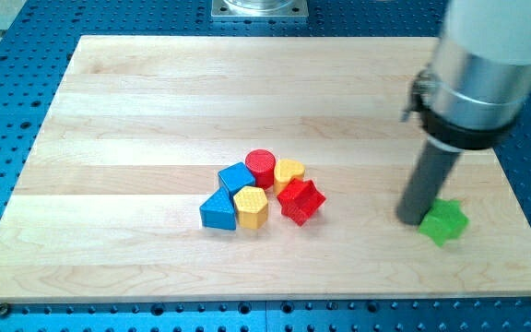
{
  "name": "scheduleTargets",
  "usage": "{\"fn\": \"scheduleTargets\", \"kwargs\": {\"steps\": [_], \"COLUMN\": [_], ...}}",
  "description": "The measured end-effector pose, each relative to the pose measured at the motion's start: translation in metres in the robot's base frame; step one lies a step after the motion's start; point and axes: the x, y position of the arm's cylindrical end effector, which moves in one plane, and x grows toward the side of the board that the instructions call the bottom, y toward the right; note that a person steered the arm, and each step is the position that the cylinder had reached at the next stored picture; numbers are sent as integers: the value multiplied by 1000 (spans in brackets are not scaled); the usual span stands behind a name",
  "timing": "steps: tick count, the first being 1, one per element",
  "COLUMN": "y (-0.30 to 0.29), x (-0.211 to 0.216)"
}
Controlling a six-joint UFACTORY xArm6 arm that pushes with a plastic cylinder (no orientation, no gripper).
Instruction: Separate the blue blocks
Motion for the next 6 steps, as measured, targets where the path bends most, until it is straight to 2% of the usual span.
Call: {"fn": "scheduleTargets", "kwargs": {"steps": [1, 2, 3, 4, 5, 6], "y": [4, -48, -149, -246, -291, -275], "x": [30, 8, 61, 37, -7, -14]}}
